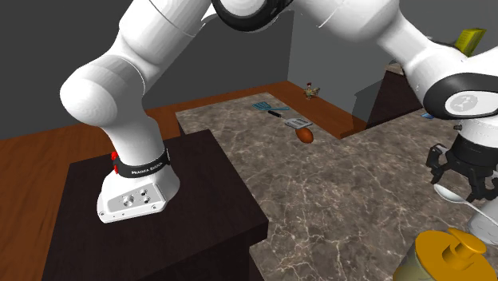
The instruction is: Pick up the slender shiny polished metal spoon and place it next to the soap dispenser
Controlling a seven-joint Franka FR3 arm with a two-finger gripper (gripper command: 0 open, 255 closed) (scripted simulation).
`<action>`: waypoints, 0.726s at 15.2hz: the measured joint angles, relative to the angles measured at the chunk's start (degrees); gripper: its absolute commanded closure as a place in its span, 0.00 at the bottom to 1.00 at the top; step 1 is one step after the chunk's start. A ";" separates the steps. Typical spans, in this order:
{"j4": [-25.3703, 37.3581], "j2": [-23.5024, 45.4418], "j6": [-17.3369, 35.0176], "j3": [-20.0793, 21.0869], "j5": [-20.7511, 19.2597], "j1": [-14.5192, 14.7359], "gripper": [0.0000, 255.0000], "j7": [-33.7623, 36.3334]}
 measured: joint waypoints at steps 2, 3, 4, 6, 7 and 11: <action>-0.07 0.85 0.92 0.17 0.19 -0.11 1.00 -0.18; 0.23 1.56 1.34 0.28 0.30 -0.19 1.00 -0.22; 0.71 2.28 1.57 0.38 0.40 -0.36 1.00 -0.34; 0.18 2.92 2.73 0.56 0.61 -0.39 1.00 -0.53; 0.24 3.38 3.13 0.64 0.67 -0.33 1.00 -0.49; 1.03 5.57 4.56 1.03 1.03 -0.73 1.00 -0.86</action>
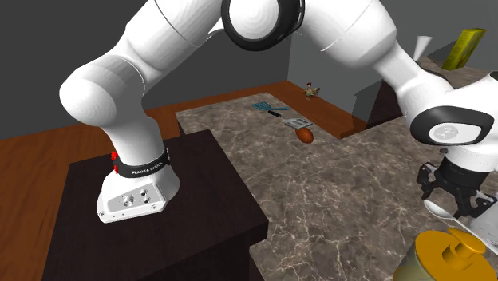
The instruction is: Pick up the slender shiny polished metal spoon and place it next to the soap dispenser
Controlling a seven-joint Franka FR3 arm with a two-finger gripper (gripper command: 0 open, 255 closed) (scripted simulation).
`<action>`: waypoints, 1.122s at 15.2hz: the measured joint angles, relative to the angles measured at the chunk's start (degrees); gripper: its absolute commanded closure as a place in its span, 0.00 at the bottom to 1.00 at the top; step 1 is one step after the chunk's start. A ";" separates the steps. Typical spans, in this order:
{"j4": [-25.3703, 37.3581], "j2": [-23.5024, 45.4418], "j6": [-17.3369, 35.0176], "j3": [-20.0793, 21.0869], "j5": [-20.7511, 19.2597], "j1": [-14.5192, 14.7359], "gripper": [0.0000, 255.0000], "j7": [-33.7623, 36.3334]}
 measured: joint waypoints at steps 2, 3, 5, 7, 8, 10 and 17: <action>0.25 1.03 0.78 0.19 0.16 -0.10 1.00 -0.12; 0.58 1.68 1.10 0.29 0.24 -0.17 1.00 -0.14; 0.95 2.76 1.83 0.48 0.41 -0.32 1.00 -0.29; 1.89 4.16 2.31 0.66 0.52 -0.47 1.00 -0.30; 1.90 4.65 2.79 0.76 0.60 -0.46 1.00 -0.33; 2.37 5.89 3.58 0.98 0.77 -0.66 1.00 -0.51; 4.80 10.23 5.54 1.59 1.14 -1.10 1.00 -0.68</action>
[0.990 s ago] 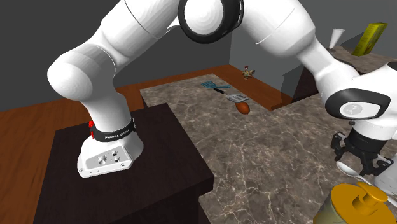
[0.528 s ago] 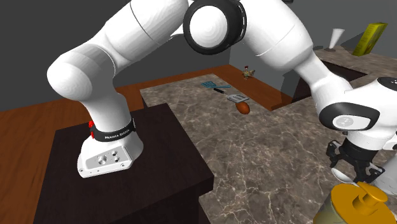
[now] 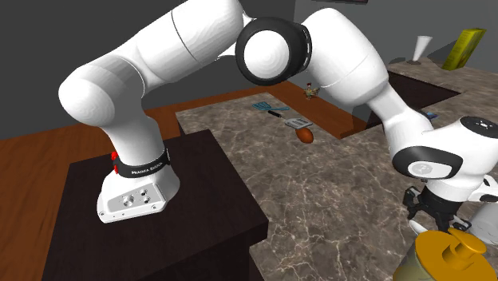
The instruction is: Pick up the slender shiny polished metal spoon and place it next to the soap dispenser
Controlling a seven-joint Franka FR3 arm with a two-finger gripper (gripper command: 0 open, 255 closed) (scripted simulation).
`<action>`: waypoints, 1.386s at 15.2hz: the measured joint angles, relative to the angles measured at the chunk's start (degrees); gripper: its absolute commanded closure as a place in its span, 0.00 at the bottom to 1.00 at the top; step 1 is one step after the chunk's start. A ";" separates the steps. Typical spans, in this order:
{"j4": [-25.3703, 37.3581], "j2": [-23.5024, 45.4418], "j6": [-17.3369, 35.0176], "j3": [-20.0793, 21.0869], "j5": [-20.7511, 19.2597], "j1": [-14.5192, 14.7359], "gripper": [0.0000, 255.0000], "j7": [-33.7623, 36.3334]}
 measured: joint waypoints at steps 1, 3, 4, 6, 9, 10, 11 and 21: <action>0.36 0.51 0.16 0.06 0.02 -0.03 1.00 0.02; 0.44 0.80 0.38 0.12 0.07 -0.08 1.00 -0.05; 0.49 0.87 0.41 0.13 0.07 -0.10 1.00 -0.06; 0.55 0.94 0.42 0.13 0.08 -0.12 1.00 -0.07; 0.57 0.96 0.43 0.14 0.08 -0.13 0.00 -0.08; 0.57 0.96 0.43 0.14 0.08 -0.13 0.00 -0.08; 0.57 0.96 0.43 0.14 0.08 -0.13 0.00 -0.08; -5.62 -6.48 -0.90 -0.64 -0.21 0.55 0.00 -0.42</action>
